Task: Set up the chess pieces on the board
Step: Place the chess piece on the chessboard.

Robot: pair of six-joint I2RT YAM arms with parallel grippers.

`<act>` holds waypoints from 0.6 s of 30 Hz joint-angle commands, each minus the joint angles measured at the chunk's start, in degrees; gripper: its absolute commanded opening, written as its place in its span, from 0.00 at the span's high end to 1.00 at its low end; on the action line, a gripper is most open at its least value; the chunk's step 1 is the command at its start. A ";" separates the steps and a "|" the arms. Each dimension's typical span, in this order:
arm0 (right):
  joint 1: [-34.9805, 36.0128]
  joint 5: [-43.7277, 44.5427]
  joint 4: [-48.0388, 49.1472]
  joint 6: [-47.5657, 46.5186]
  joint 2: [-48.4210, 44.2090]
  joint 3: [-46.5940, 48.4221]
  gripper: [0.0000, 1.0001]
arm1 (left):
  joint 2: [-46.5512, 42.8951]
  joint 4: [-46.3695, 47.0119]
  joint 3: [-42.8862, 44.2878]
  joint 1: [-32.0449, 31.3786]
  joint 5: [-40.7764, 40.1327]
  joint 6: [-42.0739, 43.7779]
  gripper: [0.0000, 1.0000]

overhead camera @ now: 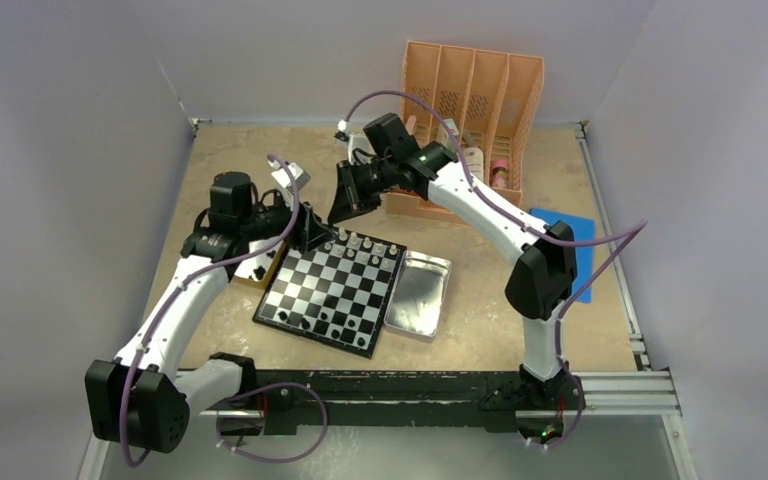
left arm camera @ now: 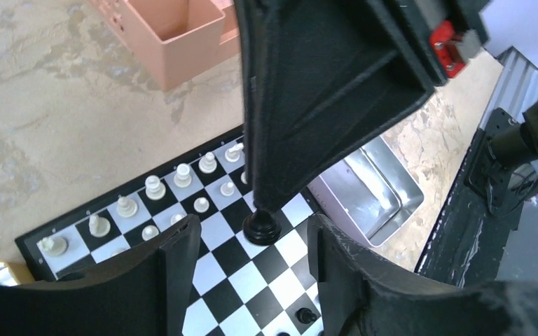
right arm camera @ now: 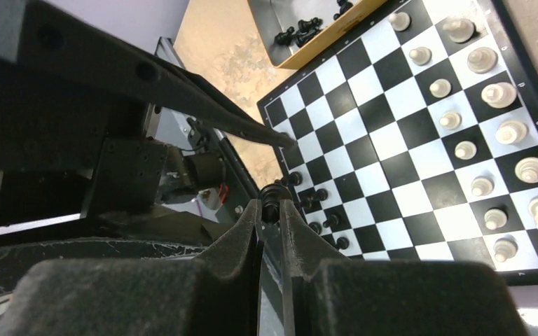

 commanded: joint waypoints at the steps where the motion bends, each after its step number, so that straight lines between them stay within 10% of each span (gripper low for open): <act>1: 0.25 2.93 8.28 -1.21 -6.33 -3.83 0.93 | -2.29 -1.19 2.49 -0.11 -6.07 -5.87 0.41; 18: 10.45 18.79 32.09 -10.90 -13.12 -22.00 0.93 | -5.38 -36.72 29.96 -0.11 -32.95 -42.48 0.32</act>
